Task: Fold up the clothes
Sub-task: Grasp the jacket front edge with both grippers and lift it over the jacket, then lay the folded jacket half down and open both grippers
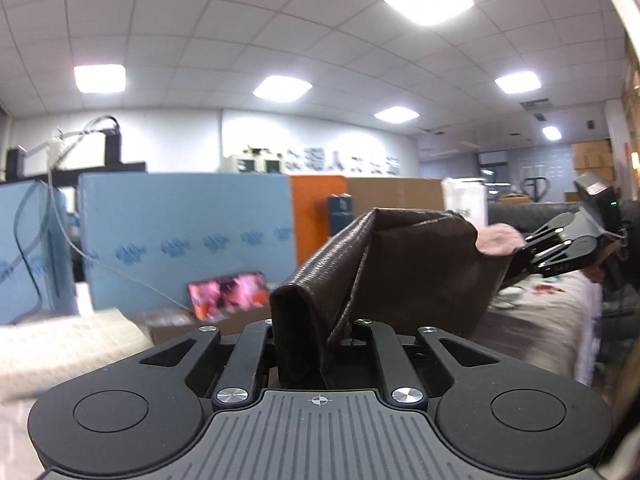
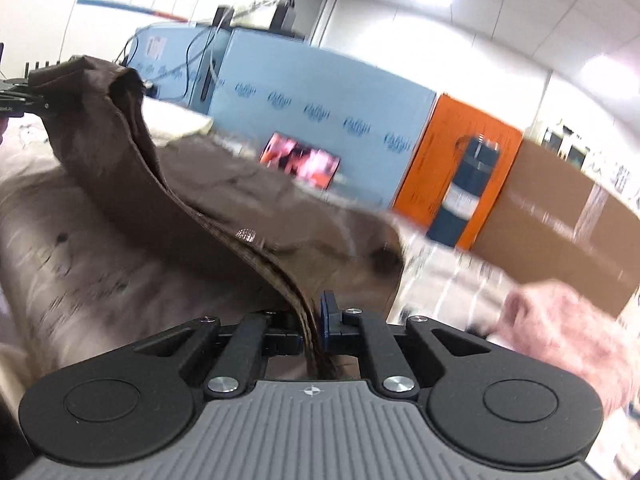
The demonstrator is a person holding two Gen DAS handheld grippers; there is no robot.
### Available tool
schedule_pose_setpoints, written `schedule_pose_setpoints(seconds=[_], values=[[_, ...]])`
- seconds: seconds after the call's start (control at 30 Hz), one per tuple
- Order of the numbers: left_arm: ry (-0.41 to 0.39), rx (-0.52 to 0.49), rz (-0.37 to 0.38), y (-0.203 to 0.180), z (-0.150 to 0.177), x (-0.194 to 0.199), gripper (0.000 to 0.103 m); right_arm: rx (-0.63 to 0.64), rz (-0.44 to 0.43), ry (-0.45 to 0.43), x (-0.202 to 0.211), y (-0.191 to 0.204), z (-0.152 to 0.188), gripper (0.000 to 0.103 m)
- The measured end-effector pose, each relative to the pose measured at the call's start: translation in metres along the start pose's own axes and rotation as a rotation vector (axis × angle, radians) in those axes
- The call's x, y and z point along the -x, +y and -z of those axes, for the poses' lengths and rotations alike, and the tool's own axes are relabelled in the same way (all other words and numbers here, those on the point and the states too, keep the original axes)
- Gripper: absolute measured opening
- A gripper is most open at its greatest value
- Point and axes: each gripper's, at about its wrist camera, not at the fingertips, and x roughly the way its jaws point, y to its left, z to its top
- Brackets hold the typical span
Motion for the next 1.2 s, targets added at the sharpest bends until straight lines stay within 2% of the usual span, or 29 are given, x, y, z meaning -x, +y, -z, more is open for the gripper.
schedule_pose_setpoints(seconds=[0.1,0.23,0.5,0.83,0.93,1.0,1.03,1.07,1.13,1.2], values=[[-0.002,0.038,-0.051,0.014,-0.004,-0.018,0.011,0.002,0.011,-0.049,-0.015,-0.011,-0.012,0.008],[0.025,0.100,-0.095,0.036,-0.010,-0.045,0.011,0.001,-0.002,-0.071,-0.043,-0.027,-0.026,0.008],[0.164,0.221,-0.091,0.095,-0.007,-0.110,0.011,-0.055,-0.072,-0.058,-0.107,-0.064,-0.045,0.008],[0.302,0.305,-0.067,0.136,0.015,-0.168,0.012,-0.159,-0.127,0.007,-0.175,-0.091,-0.043,0.008],[0.331,0.323,-0.077,0.143,0.018,-0.179,0.016,-0.207,-0.138,0.020,-0.190,-0.099,-0.040,0.008],[0.340,0.346,-0.084,0.149,0.022,-0.183,0.017,-0.256,-0.137,0.022,-0.195,-0.104,-0.036,0.016],[0.344,0.358,-0.089,0.151,0.023,-0.184,0.021,-0.282,-0.126,0.025,-0.196,-0.106,-0.032,0.031],[0.348,0.372,-0.094,0.154,0.025,-0.185,0.027,-0.311,-0.109,0.027,-0.197,-0.109,-0.030,0.042],[0.349,0.411,-0.098,0.161,0.028,-0.184,0.030,-0.380,-0.105,0.014,-0.196,-0.116,-0.023,0.049],[0.348,0.451,-0.093,0.167,0.030,-0.183,0.040,-0.456,-0.113,0.001,-0.196,-0.124,-0.016,0.055]])
